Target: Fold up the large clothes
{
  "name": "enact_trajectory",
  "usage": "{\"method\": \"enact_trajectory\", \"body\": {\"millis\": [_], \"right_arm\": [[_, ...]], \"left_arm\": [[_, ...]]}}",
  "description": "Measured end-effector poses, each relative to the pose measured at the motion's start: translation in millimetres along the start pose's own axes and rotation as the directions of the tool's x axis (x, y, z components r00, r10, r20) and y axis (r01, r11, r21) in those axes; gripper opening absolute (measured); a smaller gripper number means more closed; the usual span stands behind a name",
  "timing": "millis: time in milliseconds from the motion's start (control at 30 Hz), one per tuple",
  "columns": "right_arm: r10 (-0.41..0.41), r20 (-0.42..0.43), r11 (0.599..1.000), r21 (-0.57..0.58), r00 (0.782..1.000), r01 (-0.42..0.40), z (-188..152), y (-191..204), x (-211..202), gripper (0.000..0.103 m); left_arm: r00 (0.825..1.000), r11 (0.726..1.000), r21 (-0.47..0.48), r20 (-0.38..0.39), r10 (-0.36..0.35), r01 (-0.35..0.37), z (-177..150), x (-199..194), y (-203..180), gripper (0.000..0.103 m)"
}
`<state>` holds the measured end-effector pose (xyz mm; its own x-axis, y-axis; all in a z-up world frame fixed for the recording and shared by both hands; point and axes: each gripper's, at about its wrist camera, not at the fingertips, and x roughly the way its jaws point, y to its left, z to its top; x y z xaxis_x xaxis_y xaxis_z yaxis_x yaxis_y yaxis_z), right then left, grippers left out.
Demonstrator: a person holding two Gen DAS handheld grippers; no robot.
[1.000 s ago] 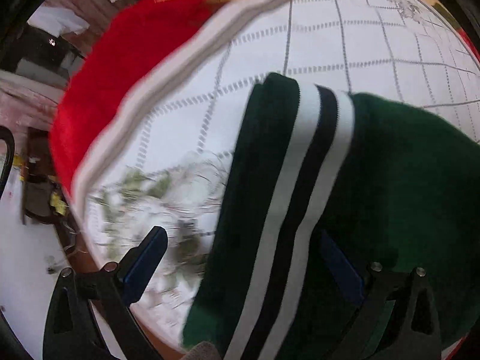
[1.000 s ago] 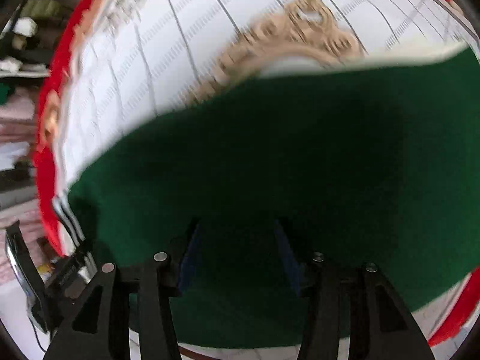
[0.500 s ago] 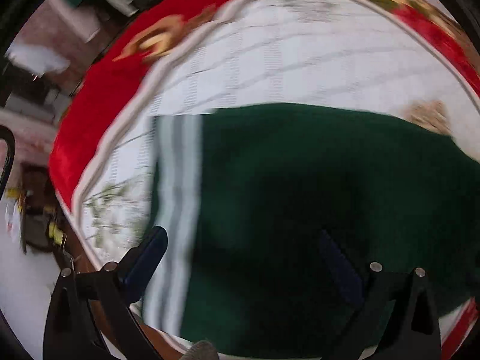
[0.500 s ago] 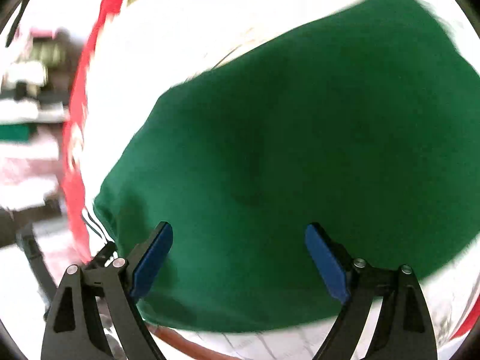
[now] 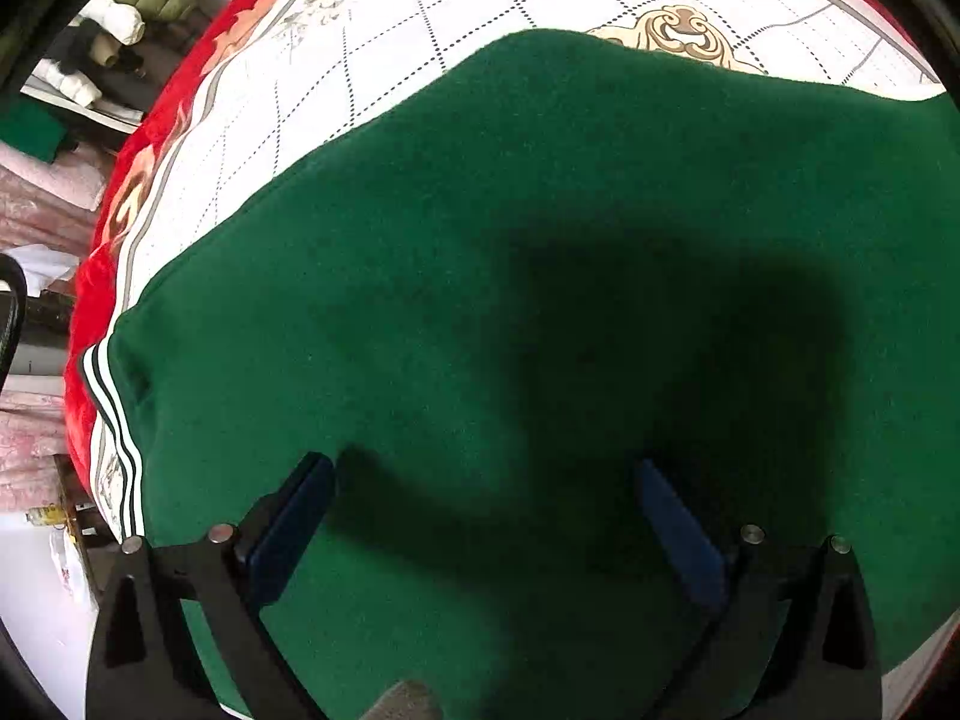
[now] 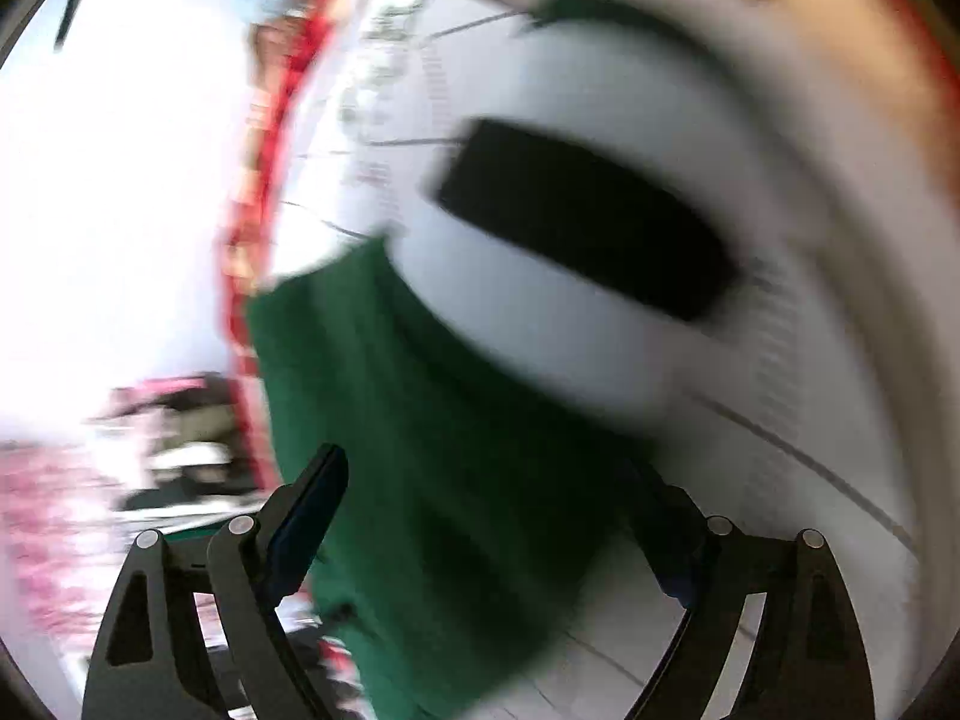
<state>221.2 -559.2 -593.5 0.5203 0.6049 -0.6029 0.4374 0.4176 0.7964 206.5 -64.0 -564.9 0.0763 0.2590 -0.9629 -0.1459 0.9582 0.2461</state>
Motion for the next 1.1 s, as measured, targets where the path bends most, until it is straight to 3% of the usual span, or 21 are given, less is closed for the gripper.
{"method": "enact_trajectory", "body": {"millis": [67, 100, 167, 267, 433, 567, 700, 767, 867, 1033, 1100], "right_arm": [[0.06, 0.007, 0.998, -0.001, 0.998, -0.06, 8.8, 8.1, 18.8, 0.086], [0.065, 0.016, 0.998, 0.004, 0.998, -0.065, 11.7, 10.3, 26.1, 0.06], [0.077, 0.014, 0.997, 0.023, 0.997, -0.077, 15.8, 11.5, 35.0, 0.027], [0.135, 0.071, 0.989, 0.045, 0.988, -0.138, 17.3, 26.3, 16.8, 0.022], [0.133, 0.163, 0.991, -0.05, 0.978, -0.127, 8.3, 71.5, -62.4, 0.019], [0.036, 0.258, 0.987, -0.163, 0.965, 0.007, 0.7, 114.3, -122.4, 0.019], [-0.022, 0.319, 0.963, -0.249, 0.948, 0.106, -6.7, 162.6, -142.3, 0.02], [-0.044, 0.318, 0.939, -0.31, 0.947, 0.148, -16.5, 192.6, -137.7, 0.019], [-0.075, 0.281, 0.881, -0.432, 0.957, 0.196, -45.4, 242.3, -111.1, 0.019], [-0.144, 0.199, 0.707, -0.665, 0.969, 0.242, -121.2, 311.8, -24.1, 0.019], [-0.18, 0.142, 0.625, -0.747, 0.973, 0.225, -162.1, 325.1, 25.9, 0.019]], "left_arm": [[1.0, 1.0, 0.006, 0.012, -0.001, 0.001, 5.6, 6.0, 5.9, 0.103], [1.0, 1.0, 0.012, 0.027, 0.009, -0.009, 6.3, 3.4, 4.2, 0.103], [0.998, 0.998, 0.033, 0.048, 0.048, -0.049, 12.3, 1.2, -4.2, 0.103], [0.996, 0.995, 0.079, 0.064, 0.061, -0.066, 15.6, 1.9, -13.4, 0.102], [0.996, 0.989, 0.141, 0.07, -0.057, 0.047, 32.0, -10.7, -55.2, 0.102], [0.974, 0.963, 0.167, 0.048, -0.22, 0.21, 48.1, -14.9, -100.4, 0.103], [0.942, 0.931, 0.17, 0.036, -0.332, 0.322, 58.3, -27.6, -116.5, 0.103], [0.932, 0.929, 0.124, 0.055, -0.358, 0.35, 58.6, -38.5, -95.8, 0.103], [0.927, 0.931, -0.008, 0.103, -0.362, 0.364, 49.8, -58.0, -26.9, 0.103], [0.965, 0.935, -0.252, 0.138, -0.222, 0.251, 4.2, -62.1, 135.0, 0.103], [0.982, 0.92, -0.35, 0.122, -0.141, 0.176, -26.6, -58.5, 196.2, 0.103]]}}
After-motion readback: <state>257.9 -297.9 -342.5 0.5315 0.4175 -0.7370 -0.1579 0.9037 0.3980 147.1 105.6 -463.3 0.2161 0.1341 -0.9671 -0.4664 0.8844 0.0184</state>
